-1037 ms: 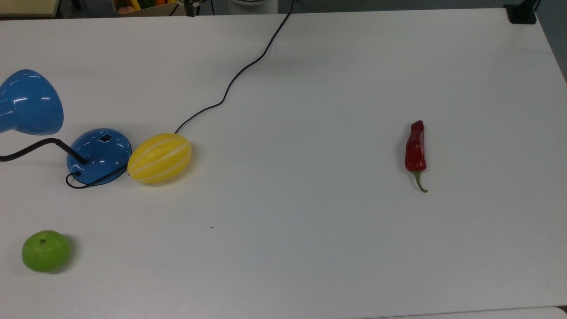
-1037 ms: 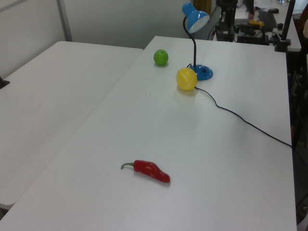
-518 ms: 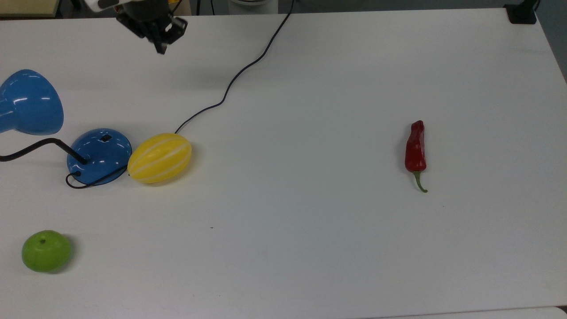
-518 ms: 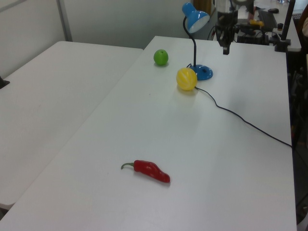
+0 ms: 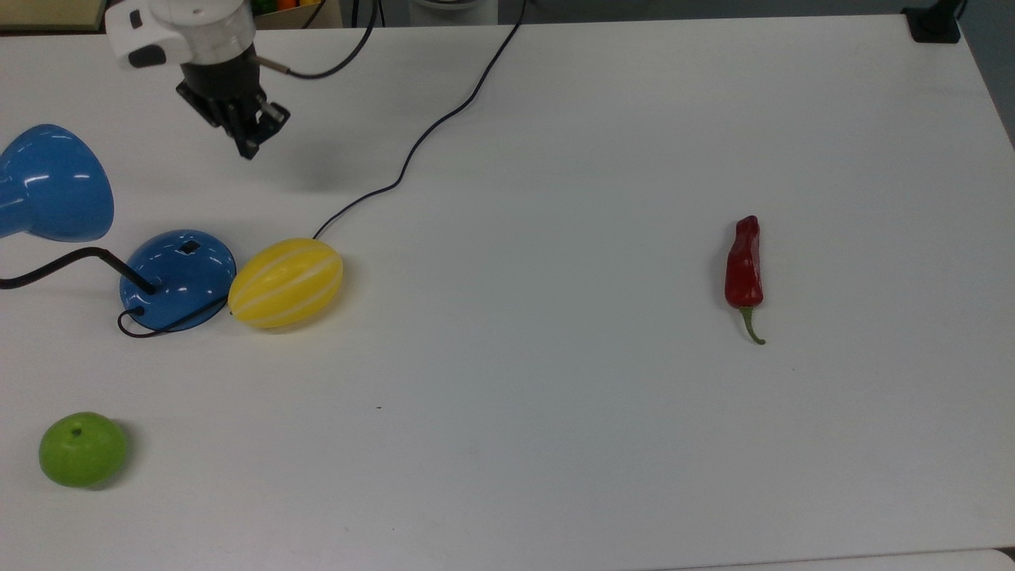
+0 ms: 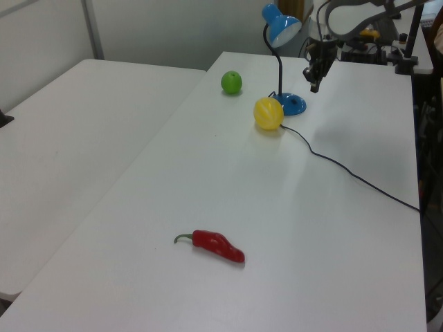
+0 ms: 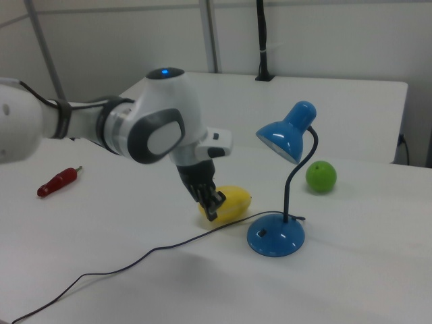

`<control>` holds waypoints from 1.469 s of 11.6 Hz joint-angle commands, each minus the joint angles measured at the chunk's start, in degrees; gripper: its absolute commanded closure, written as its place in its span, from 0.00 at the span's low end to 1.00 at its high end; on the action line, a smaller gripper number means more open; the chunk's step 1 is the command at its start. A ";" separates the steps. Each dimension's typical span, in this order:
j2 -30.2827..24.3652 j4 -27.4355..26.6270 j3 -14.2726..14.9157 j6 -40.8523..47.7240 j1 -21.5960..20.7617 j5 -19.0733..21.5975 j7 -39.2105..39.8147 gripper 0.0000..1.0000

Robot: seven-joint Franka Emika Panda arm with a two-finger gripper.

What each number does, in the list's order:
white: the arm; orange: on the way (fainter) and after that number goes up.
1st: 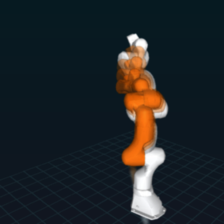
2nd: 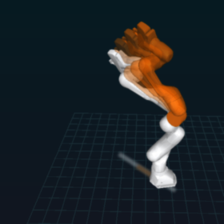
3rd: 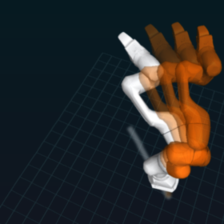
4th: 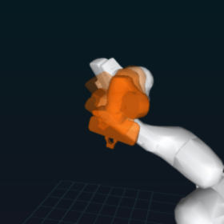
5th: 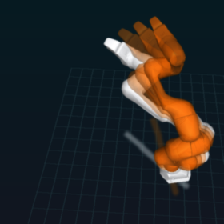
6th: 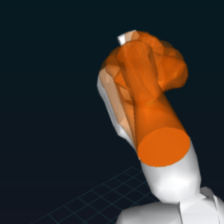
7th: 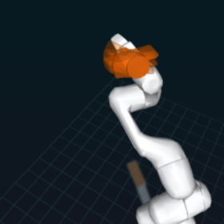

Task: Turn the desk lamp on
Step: 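Move the closed gripper down toward the blue lamp base switch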

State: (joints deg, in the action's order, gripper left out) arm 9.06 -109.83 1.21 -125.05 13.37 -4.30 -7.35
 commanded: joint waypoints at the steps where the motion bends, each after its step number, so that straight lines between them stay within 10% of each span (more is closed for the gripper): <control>1: 3.24 -0.47 0.28 -8.35 0.77 0.96 -4.33 1.00; 17: 13.62 2.25 0.37 -28.23 4.82 -1.67 -5.39 1.00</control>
State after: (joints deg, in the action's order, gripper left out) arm 21.00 -109.00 1.39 -151.73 18.21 -4.35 -12.82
